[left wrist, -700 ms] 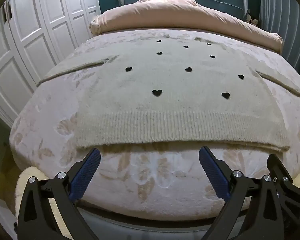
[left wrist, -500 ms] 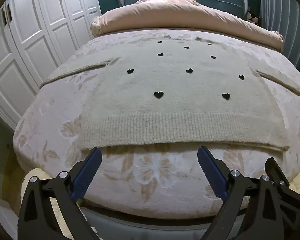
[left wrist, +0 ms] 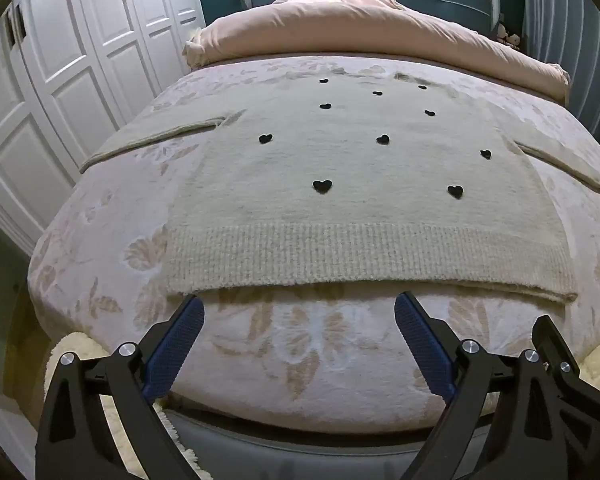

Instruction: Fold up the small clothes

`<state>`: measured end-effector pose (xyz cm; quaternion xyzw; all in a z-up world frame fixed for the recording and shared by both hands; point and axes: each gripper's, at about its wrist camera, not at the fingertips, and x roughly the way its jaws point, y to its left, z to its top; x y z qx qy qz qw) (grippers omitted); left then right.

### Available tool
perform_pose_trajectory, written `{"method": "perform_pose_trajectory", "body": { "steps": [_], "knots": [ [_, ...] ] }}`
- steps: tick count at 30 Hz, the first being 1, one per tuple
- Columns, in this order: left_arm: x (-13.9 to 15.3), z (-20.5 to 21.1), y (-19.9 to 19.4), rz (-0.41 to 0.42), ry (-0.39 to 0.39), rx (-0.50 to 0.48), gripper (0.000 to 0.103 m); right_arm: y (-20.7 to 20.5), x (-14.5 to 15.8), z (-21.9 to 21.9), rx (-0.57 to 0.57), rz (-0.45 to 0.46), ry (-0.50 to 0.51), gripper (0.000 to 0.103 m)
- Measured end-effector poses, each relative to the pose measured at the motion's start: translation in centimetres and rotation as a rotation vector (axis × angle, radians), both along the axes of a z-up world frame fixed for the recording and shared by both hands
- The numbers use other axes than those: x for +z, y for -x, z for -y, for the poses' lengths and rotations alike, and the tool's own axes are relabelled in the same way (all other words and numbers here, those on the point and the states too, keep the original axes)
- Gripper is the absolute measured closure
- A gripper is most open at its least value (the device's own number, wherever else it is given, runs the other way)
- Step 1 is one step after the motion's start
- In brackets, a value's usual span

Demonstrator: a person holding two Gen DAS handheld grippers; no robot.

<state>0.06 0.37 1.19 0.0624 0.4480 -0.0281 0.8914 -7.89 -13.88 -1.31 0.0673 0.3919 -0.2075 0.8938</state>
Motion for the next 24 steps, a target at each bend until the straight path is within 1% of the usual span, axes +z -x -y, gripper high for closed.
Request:
{"method": "perform_pose_trajectory", "body": {
  "steps": [24],
  "knots": [
    [-0.04, -0.46, 0.19, -0.004, 0.001, 0.004, 0.010, 0.25, -0.12, -0.26, -0.006, -0.007, 0.000, 0.005]
  ]
}}
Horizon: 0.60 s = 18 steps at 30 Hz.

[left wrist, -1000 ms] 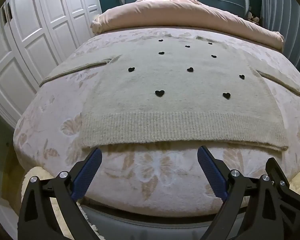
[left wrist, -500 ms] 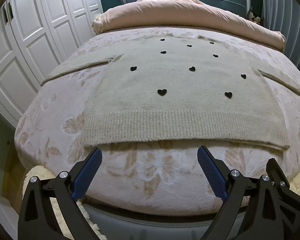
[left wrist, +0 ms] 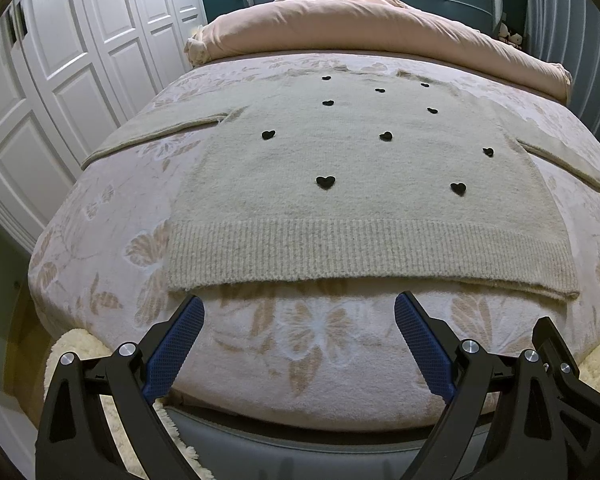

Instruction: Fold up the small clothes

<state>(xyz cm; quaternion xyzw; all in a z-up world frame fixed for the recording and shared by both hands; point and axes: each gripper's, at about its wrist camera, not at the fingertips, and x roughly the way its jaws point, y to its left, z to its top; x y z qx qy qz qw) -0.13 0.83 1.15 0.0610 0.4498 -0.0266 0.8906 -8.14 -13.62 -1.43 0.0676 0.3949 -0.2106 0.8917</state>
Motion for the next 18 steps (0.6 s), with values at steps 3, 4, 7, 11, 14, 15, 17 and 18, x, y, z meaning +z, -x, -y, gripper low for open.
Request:
{"method": "perform_pose_trajectory", "body": {
  "steps": [3, 4, 7, 11, 14, 15, 17, 18],
  "knots": [
    [-0.04, 0.01, 0.13, 0.002, -0.004, 0.001, 0.010, 0.02, -0.01, -0.02, 0.000, 0.001, 0.002, 0.005],
    [-0.03, 0.00, 0.12, 0.001, -0.003, 0.001, 0.010, -0.01, 0.00, -0.02, 0.000, 0.001, 0.001, 0.005],
    [-0.03, 0.00, 0.11, 0.000, -0.002, 0.002, 0.010, 0.02, 0.00, -0.01, 0.000, 0.001, 0.001, 0.005],
    [-0.06, -0.03, 0.17, 0.000, -0.003, 0.001, 0.010, -0.01, 0.02, -0.02, 0.000, 0.000, 0.001, 0.005],
    [-0.04, 0.03, 0.12, 0.000, -0.003, 0.001, 0.010, 0.02, 0.00, -0.01, 0.000, 0.001, 0.001, 0.005],
    [-0.04, 0.02, 0.13, 0.000, -0.003, 0.001, 0.010, -0.01, 0.02, -0.02, 0.001, 0.000, 0.001, 0.005],
    [-0.04, 0.03, 0.12, 0.000, -0.003, 0.002, 0.010, -0.01, 0.02, -0.03, 0.001, -0.001, 0.001, 0.005],
    [-0.05, 0.00, 0.13, 0.000, -0.003, 0.002, 0.010, 0.01, 0.02, -0.03, 0.000, 0.000, 0.001, 0.005]
  ]
}}
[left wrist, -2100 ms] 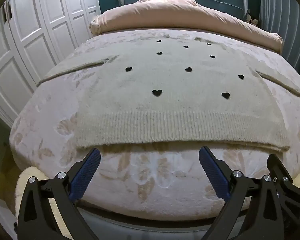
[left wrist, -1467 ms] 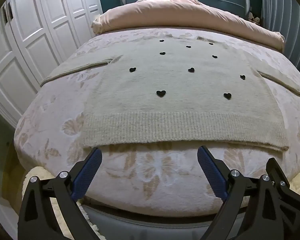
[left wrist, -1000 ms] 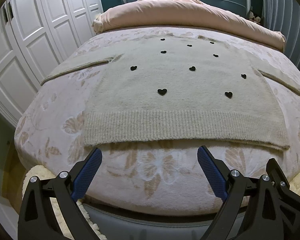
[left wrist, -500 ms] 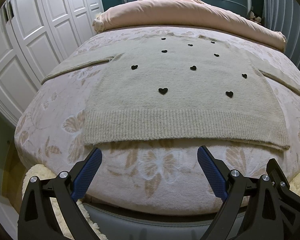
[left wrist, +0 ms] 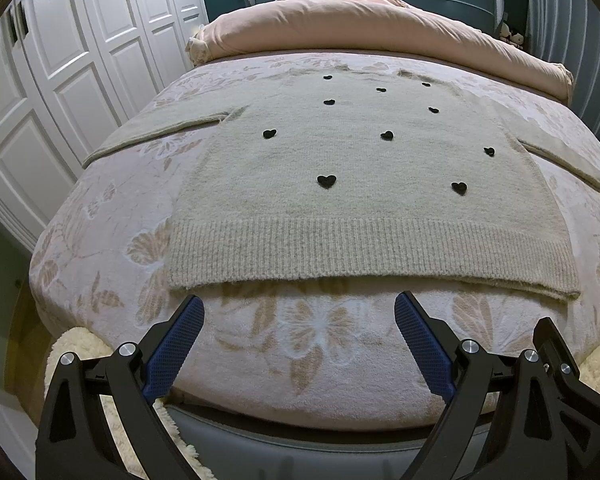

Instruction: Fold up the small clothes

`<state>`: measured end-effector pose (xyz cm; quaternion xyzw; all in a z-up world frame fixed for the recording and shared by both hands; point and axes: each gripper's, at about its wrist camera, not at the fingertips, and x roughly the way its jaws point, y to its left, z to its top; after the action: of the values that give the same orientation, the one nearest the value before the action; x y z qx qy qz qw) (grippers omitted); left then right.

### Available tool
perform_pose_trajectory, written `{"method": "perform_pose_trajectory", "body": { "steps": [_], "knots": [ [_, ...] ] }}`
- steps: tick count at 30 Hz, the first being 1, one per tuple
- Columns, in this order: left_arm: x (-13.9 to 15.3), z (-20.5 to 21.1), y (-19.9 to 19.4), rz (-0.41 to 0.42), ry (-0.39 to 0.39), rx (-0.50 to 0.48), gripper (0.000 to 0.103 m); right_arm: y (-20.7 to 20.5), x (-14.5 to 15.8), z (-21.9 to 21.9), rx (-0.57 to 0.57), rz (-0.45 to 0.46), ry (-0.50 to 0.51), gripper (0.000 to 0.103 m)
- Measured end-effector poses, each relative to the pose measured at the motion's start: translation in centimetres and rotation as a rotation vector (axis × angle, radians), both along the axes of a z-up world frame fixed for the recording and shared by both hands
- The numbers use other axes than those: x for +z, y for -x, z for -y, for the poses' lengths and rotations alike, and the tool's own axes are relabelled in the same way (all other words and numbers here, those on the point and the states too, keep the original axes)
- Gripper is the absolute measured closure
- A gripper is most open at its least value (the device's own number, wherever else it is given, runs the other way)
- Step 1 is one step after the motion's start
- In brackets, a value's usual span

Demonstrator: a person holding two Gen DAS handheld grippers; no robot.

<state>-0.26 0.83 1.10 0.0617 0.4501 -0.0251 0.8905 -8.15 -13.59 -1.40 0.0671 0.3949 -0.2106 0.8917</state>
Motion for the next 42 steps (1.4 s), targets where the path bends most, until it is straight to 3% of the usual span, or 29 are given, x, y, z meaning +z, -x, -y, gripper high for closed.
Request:
{"method": "perform_pose_trajectory", "body": {
  "steps": [30, 42],
  "knots": [
    [-0.1, -0.2, 0.1, 0.000, -0.004, 0.001, 0.011, 0.0, -0.1, 0.0, 0.000, -0.002, -0.002, 0.005],
    [-1.1, -0.4, 0.1, -0.026, -0.011, -0.008, 0.011, -0.1, -1.4, 0.4, -0.001, -0.030, -0.017, 0.005]
  ]
}}
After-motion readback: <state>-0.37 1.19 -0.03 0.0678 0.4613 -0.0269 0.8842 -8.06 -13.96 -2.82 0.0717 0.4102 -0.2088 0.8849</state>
